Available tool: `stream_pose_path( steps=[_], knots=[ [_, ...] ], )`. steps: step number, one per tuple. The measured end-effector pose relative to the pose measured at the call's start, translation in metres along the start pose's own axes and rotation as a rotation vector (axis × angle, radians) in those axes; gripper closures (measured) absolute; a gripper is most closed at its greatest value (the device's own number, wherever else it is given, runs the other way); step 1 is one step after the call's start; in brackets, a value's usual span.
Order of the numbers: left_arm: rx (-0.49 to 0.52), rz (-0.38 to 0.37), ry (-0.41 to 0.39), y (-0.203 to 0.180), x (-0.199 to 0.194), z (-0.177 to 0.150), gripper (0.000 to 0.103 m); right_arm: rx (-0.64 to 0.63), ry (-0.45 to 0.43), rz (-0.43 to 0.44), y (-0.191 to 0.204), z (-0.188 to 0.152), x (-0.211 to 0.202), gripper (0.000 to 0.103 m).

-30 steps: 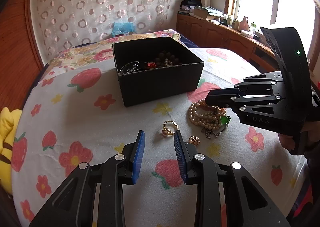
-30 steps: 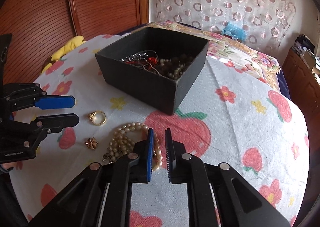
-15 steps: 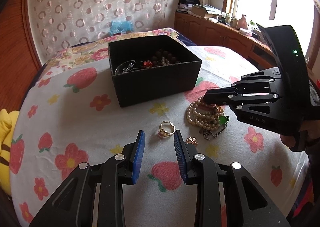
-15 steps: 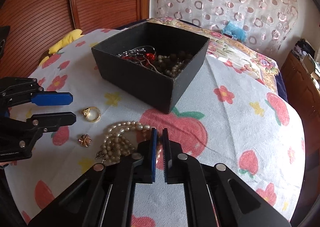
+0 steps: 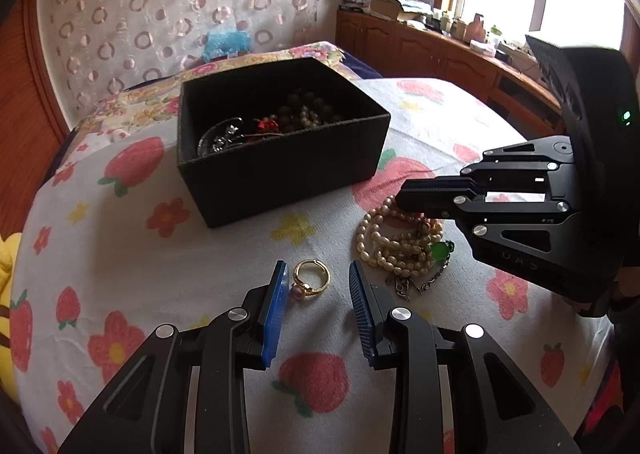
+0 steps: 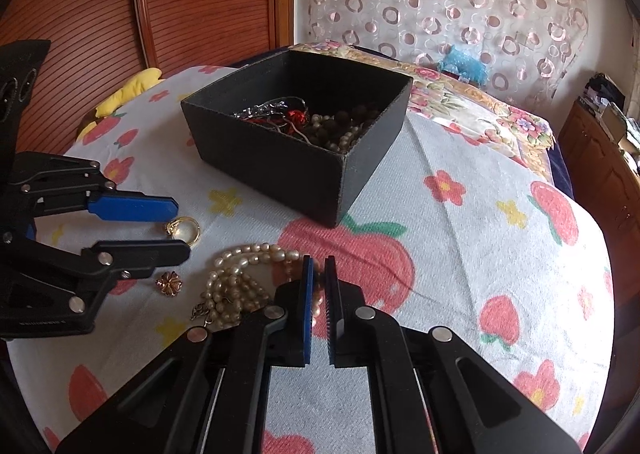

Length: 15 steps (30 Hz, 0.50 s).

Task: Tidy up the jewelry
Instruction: 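Carry the gold ring and pearl necklace into the black box and release both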

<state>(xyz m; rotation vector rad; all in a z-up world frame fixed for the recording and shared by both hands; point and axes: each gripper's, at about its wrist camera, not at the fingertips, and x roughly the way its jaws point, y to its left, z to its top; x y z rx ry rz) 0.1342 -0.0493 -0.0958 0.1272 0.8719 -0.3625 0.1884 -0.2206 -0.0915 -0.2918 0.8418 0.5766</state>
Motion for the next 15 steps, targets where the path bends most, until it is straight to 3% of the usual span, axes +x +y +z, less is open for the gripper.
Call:
stream_pose_path(
  steps=[5, 8, 15],
  knots=[
    [0.013, 0.008, 0.002, -0.001, 0.002, -0.001, 0.074, -0.002, 0.0, -0.002, 0.0, 0.0, 0.0, 0.096],
    [0.028, 0.032, -0.003, -0.002, 0.003, -0.002, 0.085, -0.002, 0.0, -0.002, 0.0, 0.0, 0.0, 0.096],
    [0.008, 0.04, -0.029, 0.002, -0.007, -0.006, 0.085, 0.029, -0.009, 0.007, -0.005, -0.001, -0.005, 0.097]
  ],
)
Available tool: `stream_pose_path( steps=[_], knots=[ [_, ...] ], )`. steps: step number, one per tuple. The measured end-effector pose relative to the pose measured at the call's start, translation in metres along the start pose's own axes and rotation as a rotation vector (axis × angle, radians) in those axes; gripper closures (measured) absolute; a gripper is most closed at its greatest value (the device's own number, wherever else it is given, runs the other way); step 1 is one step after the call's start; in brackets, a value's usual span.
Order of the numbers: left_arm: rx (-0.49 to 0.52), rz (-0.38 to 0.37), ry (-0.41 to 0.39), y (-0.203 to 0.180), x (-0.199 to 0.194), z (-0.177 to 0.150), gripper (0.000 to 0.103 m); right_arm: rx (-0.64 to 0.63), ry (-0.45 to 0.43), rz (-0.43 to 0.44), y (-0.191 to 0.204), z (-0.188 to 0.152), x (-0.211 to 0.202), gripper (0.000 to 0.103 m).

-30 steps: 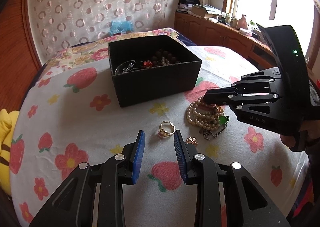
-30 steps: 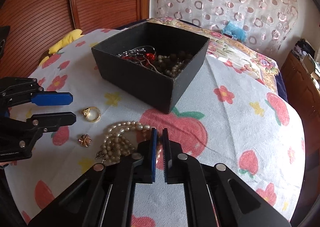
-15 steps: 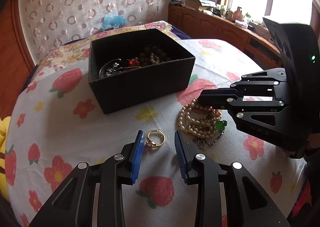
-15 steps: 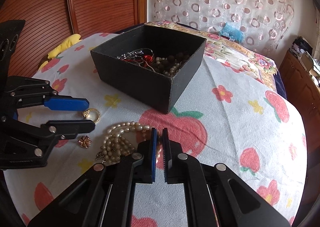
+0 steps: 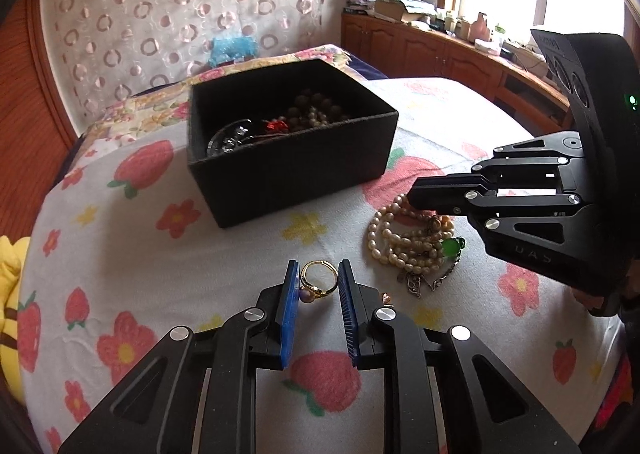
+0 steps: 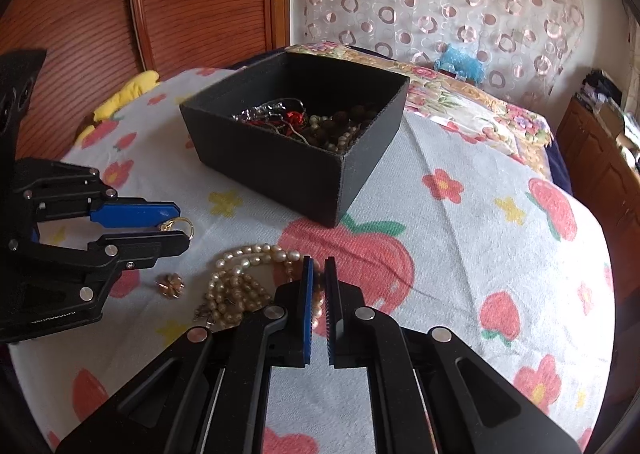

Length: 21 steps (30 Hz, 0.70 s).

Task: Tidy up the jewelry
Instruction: 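Carry the gold ring and pearl necklace into the black box and release both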

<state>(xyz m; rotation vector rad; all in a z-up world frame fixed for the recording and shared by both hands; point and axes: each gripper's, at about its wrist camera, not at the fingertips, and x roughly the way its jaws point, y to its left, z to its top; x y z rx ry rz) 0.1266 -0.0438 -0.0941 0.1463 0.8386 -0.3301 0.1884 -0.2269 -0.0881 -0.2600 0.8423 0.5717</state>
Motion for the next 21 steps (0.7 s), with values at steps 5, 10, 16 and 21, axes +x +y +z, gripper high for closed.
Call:
stream_pose_path(
  steps=[5, 10, 16, 21],
  knots=[
    [-0.024, 0.009, -0.048, 0.007, -0.018, 0.002, 0.085, -0.007, -0.079, 0.002, 0.004, 0.014, -0.029, 0.097],
    [-0.041, 0.009, -0.088, 0.012, -0.035, 0.008, 0.085, -0.022, -0.147, -0.007, 0.005, 0.032, -0.061, 0.097],
    [-0.042, 0.006, -0.134, 0.012, -0.053, 0.013, 0.085, -0.041, -0.219, -0.019, 0.01, 0.054, -0.094, 0.097],
    [-0.041, 0.004, -0.169, 0.012, -0.067, 0.016, 0.085, -0.049, -0.264, -0.029, 0.013, 0.07, -0.111, 0.097]
  ],
)
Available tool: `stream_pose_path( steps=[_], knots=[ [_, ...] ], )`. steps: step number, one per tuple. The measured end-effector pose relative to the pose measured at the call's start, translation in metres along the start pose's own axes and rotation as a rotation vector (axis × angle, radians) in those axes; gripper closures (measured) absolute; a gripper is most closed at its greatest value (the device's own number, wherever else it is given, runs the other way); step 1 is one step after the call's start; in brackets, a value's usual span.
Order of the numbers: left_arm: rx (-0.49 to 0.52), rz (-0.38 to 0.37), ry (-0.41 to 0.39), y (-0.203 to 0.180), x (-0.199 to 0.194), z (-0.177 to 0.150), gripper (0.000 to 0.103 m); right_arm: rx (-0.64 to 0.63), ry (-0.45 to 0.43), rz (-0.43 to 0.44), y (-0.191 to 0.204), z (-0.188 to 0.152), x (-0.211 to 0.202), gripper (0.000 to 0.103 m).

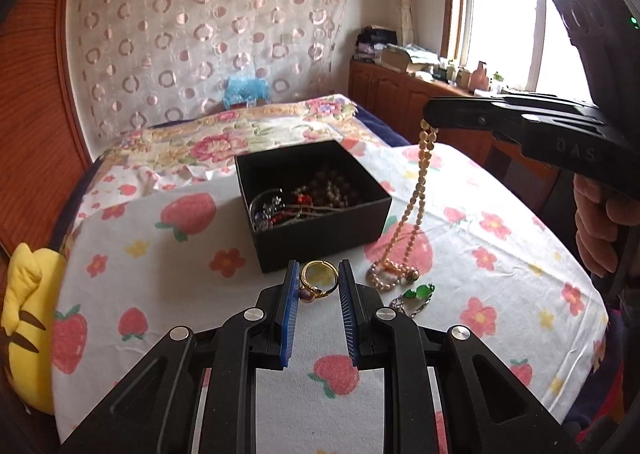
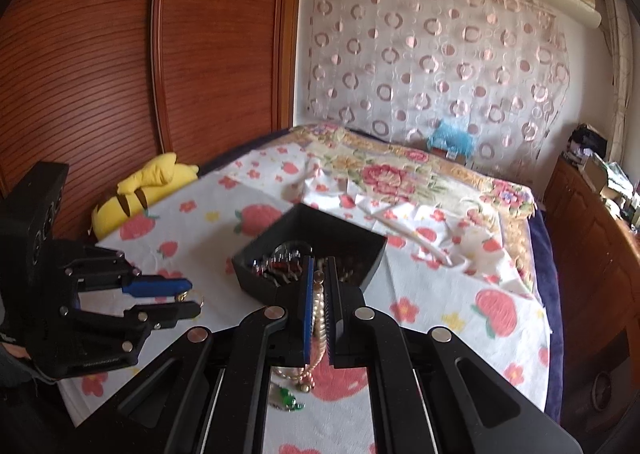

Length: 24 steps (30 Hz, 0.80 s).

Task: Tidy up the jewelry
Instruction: 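Carry the gold ring and pearl necklace into the black box and release both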

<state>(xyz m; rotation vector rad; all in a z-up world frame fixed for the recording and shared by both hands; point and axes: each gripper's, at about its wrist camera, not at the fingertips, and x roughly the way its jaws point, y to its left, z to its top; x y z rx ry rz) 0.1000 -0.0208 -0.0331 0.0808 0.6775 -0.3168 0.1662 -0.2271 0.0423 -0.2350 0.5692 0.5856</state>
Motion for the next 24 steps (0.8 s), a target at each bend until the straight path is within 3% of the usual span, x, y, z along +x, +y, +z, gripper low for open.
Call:
stream_pose_path(
  steps=[24],
  knots=[
    [-0.027, -0.014, -0.032, 0.021, 0.016, 0.037, 0.084, -0.014, -0.104, 0.021, -0.003, 0.045, -0.019, 0.097]
  ],
)
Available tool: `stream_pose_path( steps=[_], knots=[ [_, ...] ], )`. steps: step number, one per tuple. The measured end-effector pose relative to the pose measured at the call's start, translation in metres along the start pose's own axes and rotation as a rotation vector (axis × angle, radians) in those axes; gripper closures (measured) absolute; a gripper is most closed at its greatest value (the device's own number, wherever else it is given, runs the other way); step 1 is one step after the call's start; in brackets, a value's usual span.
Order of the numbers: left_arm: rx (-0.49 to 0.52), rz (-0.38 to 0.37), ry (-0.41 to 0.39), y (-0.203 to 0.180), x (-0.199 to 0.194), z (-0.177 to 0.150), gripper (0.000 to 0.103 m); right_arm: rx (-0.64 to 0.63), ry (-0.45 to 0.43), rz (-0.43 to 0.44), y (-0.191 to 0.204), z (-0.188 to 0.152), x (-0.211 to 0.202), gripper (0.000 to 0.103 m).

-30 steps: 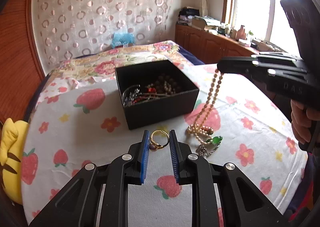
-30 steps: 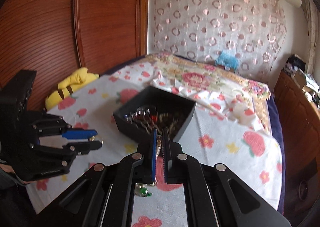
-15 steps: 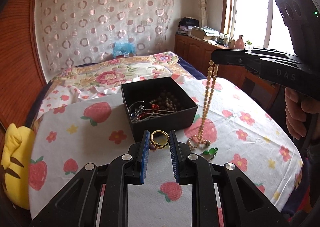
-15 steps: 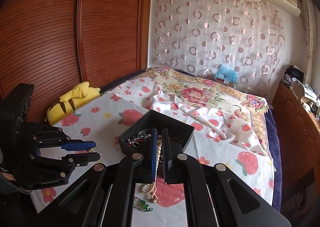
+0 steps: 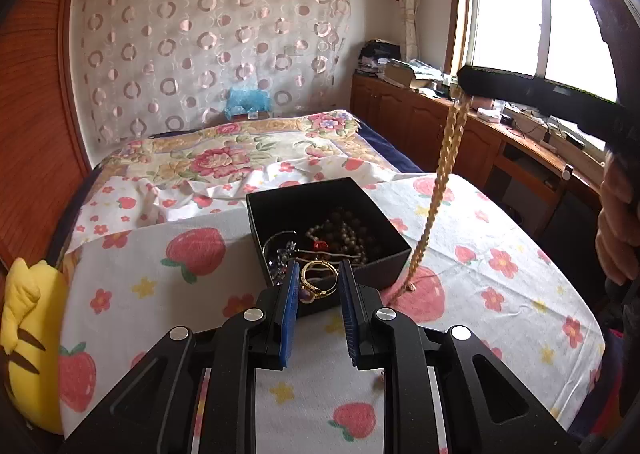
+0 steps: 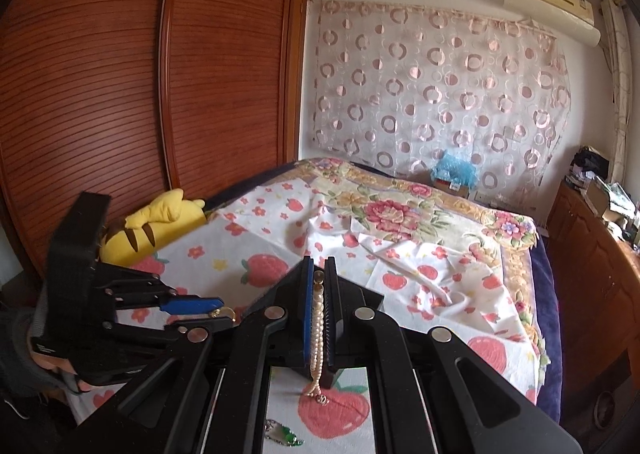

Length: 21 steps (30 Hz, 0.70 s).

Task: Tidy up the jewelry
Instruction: 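Carry the gold ring and pearl necklace into the black box and release both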

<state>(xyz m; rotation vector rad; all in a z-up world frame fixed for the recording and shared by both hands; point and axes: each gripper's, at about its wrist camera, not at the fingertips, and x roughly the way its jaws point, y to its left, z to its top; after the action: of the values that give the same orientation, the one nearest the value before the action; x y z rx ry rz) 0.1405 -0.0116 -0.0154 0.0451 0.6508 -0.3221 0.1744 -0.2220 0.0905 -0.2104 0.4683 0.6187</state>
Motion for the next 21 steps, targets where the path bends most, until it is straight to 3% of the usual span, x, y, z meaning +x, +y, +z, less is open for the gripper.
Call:
stream_pose_path(
  steps=[12, 21],
  knots=[
    [-0.004, 0.0, 0.006, 0.012, 0.011, 0.038, 0.084, -0.016, -0.076, 0.014, -0.018, 0.065, -0.006, 0.097],
    [-0.013, 0.007, 0.032, 0.023, 0.032, 0.051, 0.084, 0.003, -0.027, 0.041, -0.032, 0.063, 0.027, 0.097]
  ],
)
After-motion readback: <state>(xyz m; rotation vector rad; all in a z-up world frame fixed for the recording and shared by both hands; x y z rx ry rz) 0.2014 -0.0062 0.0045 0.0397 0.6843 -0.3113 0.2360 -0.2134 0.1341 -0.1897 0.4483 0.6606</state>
